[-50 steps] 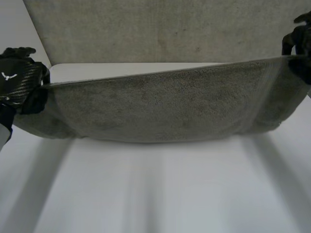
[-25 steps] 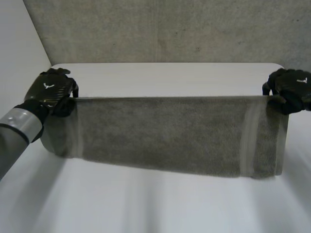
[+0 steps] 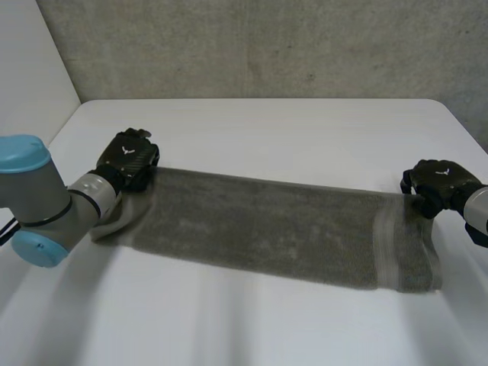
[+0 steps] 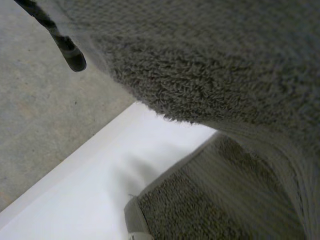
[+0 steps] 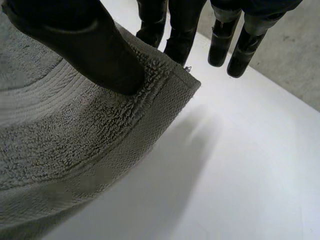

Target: Fold the towel.

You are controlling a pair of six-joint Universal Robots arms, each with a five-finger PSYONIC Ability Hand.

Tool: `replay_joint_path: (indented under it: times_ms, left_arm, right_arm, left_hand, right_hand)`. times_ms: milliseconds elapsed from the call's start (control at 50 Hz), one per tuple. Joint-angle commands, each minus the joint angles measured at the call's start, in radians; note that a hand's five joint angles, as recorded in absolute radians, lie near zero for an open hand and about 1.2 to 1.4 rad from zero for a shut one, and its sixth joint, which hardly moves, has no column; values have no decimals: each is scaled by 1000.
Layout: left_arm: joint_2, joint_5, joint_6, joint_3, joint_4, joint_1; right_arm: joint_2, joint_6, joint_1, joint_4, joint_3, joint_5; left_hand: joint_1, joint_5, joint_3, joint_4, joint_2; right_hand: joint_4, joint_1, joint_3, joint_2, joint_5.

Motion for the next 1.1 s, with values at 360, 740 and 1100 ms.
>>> replay_joint_path:
  times_ms: [360, 740, 1100]
  left_arm:
    - [-93, 8, 38, 122, 58, -18]
    - [-84, 12, 41, 99, 69, -6]
    - [255, -14, 31, -97, 73, 23]
  right_arm:
    - [26, -23, 8, -71, -4, 55]
    - [29, -16, 11, -62, -7, 72]
    - [-403, 116, 5, -60, 223, -10]
  left_hand:
    - [102, 46, -52, -59, 45]
    - [-1120, -1176, -52, -59, -1176]
    - [-1119, -1175, -52, -59, -1176]
  right_hand:
    - [-76, 72, -43, 63, 47]
    - [-76, -1149, -43, -1159, -1174]
    - [-76, -1149, -43, -1159, -1174]
